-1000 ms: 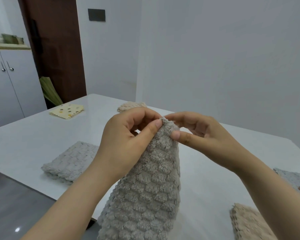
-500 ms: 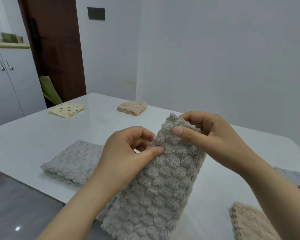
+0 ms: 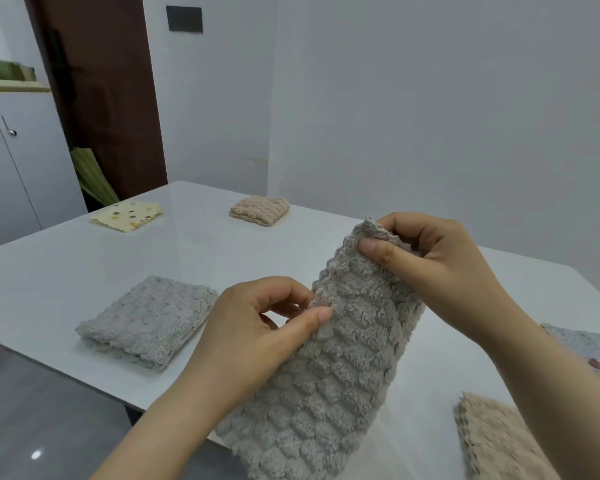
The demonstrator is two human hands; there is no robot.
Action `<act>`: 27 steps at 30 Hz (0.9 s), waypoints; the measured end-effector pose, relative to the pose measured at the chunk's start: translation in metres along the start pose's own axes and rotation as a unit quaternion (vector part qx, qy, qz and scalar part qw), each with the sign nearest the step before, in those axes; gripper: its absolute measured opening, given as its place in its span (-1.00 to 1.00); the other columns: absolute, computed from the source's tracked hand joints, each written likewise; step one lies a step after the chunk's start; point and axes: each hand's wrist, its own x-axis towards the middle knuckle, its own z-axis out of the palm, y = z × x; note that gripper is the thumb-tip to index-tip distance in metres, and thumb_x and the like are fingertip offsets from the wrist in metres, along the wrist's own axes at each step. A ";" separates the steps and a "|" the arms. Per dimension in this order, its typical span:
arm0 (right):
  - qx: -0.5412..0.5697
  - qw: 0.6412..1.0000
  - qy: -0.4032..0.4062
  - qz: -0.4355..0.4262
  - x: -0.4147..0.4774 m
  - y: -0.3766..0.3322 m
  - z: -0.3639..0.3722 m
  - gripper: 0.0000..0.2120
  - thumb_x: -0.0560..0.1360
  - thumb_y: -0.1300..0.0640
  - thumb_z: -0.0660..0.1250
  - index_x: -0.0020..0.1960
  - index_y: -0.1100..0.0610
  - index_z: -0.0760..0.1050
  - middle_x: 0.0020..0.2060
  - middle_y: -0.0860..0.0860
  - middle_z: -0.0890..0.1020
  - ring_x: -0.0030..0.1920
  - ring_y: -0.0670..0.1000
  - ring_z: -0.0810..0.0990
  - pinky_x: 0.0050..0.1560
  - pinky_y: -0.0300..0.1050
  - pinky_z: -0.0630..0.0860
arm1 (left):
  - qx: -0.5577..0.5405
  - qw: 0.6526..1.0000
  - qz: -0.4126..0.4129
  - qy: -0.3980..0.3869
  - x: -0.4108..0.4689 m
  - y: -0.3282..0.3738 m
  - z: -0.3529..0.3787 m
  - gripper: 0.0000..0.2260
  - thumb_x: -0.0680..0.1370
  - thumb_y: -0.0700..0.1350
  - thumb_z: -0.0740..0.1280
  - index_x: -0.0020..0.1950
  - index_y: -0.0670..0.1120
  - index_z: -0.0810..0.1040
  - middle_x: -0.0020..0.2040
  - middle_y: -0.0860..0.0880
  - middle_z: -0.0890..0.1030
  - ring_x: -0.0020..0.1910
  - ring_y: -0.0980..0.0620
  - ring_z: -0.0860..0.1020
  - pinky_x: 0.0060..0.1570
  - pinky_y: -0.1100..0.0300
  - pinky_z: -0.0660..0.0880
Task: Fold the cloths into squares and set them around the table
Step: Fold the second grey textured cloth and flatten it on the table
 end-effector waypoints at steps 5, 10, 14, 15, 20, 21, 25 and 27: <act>-0.024 0.998 0.057 -0.018 -0.002 0.003 -0.005 -0.87 0.48 0.09 0.41 -0.17 0.15 0.62 -0.26 0.18 0.66 -0.18 0.18 0.64 -0.14 0.10 0.57 | 0.039 0.998 -0.021 -0.034 -0.003 -0.010 0.000 -0.78 0.38 0.08 0.47 -0.42 0.03 0.61 -0.42 0.11 0.57 -0.55 0.25 0.39 -0.45 0.43 0.27; -0.045 0.993 0.104 -0.014 -0.001 0.011 -0.008 -0.86 0.49 0.09 0.40 -0.21 0.12 0.60 -0.30 0.13 0.65 -0.30 0.05 0.61 -0.27 -0.10 0.52 | 0.093 0.990 -0.069 -0.079 -0.004 -0.023 -0.005 -0.75 0.34 0.16 0.47 -0.47 0.08 0.58 -0.39 0.12 0.60 -0.60 0.27 0.36 -0.44 0.40 0.27; -0.038 0.992 0.123 -0.006 -0.001 0.016 -0.009 -0.87 0.49 0.10 0.40 -0.21 0.10 0.61 -0.33 0.08 0.64 -0.32 -0.11 0.54 -0.27 -0.22 0.46 | 0.117 0.983 -0.092 -0.107 -0.008 -0.035 -0.004 -0.79 0.35 0.16 0.47 -0.40 0.07 0.63 -0.30 0.13 0.64 -0.39 0.16 0.49 -0.29 0.26 0.42; -0.038 0.991 0.126 -0.006 -0.001 0.017 -0.009 -0.87 0.49 0.10 0.40 -0.21 0.10 0.61 -0.35 0.08 0.62 -0.33 -0.10 0.52 -0.28 -0.21 0.44 | 0.123 0.982 -0.092 -0.110 -0.010 -0.037 -0.004 -0.79 0.36 0.15 0.47 -0.40 0.07 0.62 -0.30 0.14 0.64 -0.29 0.18 0.54 -0.17 0.26 0.45; -0.038 0.988 0.152 0.001 -0.001 0.022 -0.013 -0.86 0.50 0.08 0.39 -0.20 0.11 0.60 -0.29 0.17 0.62 -0.31 -0.07 0.50 -0.25 -0.17 0.41 | 0.130 0.980 -0.086 -0.124 -0.013 -0.050 -0.004 -0.77 0.39 0.06 0.48 -0.45 0.10 0.56 -0.40 0.13 0.57 -0.32 0.18 0.54 -0.11 0.21 0.49; -0.038 0.987 0.156 0.003 0.000 0.024 -0.014 -0.86 0.50 0.09 0.39 -0.20 0.12 0.60 -0.29 0.18 0.62 -0.31 -0.06 0.50 -0.26 -0.17 0.41 | 0.132 0.980 -0.083 -0.120 -0.013 -0.052 -0.004 -0.77 0.40 0.04 0.48 -0.45 0.11 0.57 -0.41 0.13 0.57 -0.32 0.17 0.54 -0.12 0.24 0.48; -0.039 0.985 0.166 0.007 -0.001 0.030 -0.018 -0.85 0.51 0.10 0.38 -0.20 0.15 0.59 -0.39 0.06 0.53 -0.34 -0.08 0.44 -0.32 -0.21 0.35 | 0.117 0.985 -0.095 -0.089 -0.010 -0.058 -0.006 -0.83 0.43 -0.03 0.45 -0.36 0.00 0.63 -0.35 -0.03 0.64 -0.31 0.05 0.59 -0.24 0.26 0.48; -0.042 0.985 0.167 0.006 -0.002 0.033 -0.019 -0.83 0.52 0.10 0.37 -0.19 0.17 0.58 -0.39 0.08 0.51 -0.34 -0.06 0.42 -0.31 -0.18 0.33 | 0.111 0.986 -0.105 -0.068 -0.009 -0.059 -0.009 -0.82 0.44 -0.03 0.44 -0.35 -0.03 0.63 -0.38 -0.05 0.63 -0.36 0.02 0.58 -0.32 0.29 0.45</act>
